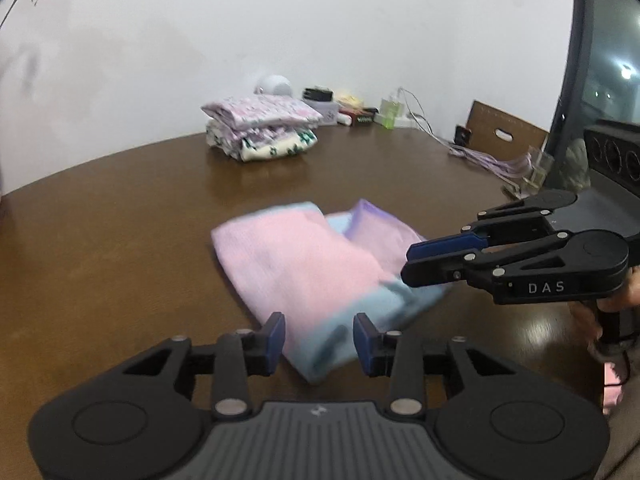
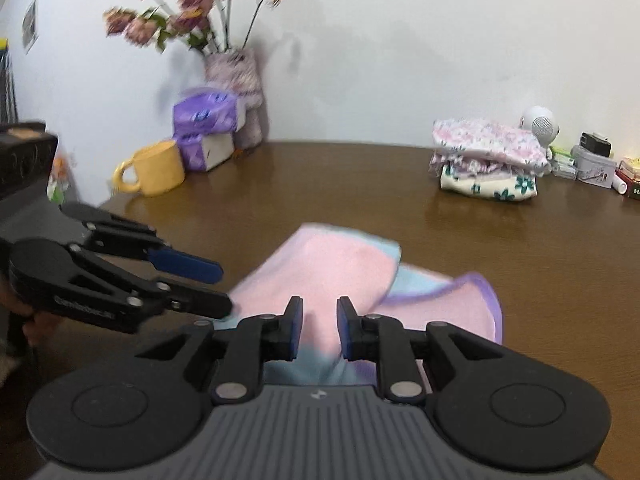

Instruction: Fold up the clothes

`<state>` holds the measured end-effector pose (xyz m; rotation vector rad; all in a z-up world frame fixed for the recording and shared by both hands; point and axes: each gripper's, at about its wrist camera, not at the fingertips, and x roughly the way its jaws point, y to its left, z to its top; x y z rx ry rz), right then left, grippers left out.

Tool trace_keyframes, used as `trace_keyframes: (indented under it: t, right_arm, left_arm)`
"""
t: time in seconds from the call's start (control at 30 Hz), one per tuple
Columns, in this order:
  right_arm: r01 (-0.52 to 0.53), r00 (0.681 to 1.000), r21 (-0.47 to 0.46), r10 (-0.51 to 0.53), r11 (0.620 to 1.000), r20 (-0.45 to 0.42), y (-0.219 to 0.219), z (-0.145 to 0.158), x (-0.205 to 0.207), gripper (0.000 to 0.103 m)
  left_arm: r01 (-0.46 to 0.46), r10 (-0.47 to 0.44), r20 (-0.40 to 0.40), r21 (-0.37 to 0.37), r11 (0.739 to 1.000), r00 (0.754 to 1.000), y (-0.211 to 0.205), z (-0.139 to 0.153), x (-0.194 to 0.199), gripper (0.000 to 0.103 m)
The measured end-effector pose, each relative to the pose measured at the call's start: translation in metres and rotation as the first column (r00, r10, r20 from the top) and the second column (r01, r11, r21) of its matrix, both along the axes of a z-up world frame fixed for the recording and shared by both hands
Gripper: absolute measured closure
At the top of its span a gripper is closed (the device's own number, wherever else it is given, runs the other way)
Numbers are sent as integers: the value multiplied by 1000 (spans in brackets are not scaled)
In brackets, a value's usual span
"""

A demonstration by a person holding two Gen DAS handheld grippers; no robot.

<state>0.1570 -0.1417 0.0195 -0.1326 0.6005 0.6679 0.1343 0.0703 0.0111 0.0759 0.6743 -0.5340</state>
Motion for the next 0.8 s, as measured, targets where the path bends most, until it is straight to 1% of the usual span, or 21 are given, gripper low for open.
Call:
trace_keyframes:
  t: [0.1,0.13,0.17,0.23,0.37,0.4,0.47,0.53,0.63,0.77,0.8]
  right_arm:
    - [-20,1000,-36,19,999,-18,0,-7,-15,84]
    - [-20,1000,-46,20,999,-14,1,-9,-17,82]
    - [-21,1000,-56,20,998,-10,2,-11,-19,79]
    - [-22,1000,-70,22,997,-6,4,-14,-21,78]
    - [-28,1000,-83,28,996,-3,8,-20,-18,78]
    - [-30,1000,-86,30,996,-3,9,-22,-18,78]
    - [-32,999,-98,31,995,-5,12,-25,-17,78]
    - [-35,999,-103,34,994,-16,12,-27,-16,80]
    - [-30,999,-103,27,994,-30,11,-31,-13,84]
    - [-26,999,-102,24,994,-23,8,-28,-16,84]
    - [-26,1000,-102,24,994,-20,7,-26,-17,84]
  left_arm:
    - [-2,2,7,59,998,1000,-8,-6,-7,67]
    - [-8,7,9,77,997,1000,-10,-8,-8,67]
    - [-16,15,5,84,996,1000,-11,-10,-6,67]
    - [-31,32,-3,98,995,999,-12,-15,-2,70]
    - [-54,55,-3,95,994,998,-8,-18,-2,71]
    - [-56,56,-1,94,994,998,-7,-18,-3,76]
    - [-59,60,3,90,994,998,-6,-18,-5,80]
    - [-59,59,2,89,994,998,-5,-18,-6,91]
    - [-61,61,10,103,993,998,-5,-19,-9,96]
    - [-60,59,14,105,993,998,-5,-19,-10,96]
    - [-62,61,10,102,993,998,-5,-19,-10,94]
